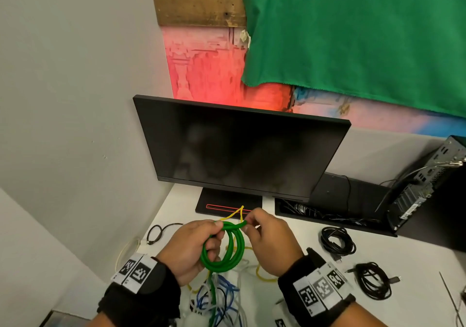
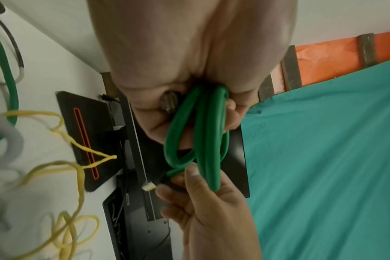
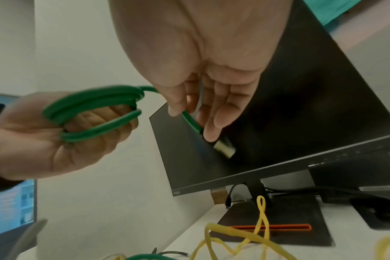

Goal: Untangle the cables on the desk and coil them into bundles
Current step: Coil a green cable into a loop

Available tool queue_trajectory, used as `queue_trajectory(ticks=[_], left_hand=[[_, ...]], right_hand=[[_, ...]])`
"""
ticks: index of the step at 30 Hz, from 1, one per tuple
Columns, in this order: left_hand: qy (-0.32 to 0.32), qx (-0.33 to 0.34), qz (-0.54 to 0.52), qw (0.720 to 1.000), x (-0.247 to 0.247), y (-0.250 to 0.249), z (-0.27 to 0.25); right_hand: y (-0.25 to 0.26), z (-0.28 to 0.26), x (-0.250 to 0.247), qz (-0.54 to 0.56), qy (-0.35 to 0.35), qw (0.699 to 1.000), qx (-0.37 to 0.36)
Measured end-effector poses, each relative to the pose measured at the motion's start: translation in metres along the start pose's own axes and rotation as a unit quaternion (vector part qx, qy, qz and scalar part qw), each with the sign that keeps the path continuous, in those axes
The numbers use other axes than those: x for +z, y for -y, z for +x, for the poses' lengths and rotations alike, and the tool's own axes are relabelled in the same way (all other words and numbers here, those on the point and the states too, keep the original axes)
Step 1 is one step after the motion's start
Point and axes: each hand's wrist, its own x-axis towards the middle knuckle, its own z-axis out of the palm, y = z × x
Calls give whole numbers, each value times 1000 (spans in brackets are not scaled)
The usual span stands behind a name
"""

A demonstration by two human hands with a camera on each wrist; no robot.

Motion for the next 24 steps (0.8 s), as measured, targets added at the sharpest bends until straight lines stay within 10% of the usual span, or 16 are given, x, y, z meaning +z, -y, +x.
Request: queue_trajectory(ticks=[7, 24], left_hand=[[53, 24, 62, 996, 22, -6, -6], [-16, 89, 100, 991, 19, -16, 9]], right_hand=[[11, 5, 4, 420, -5, 904, 83], [26, 9, 3, 530, -49, 821, 208]])
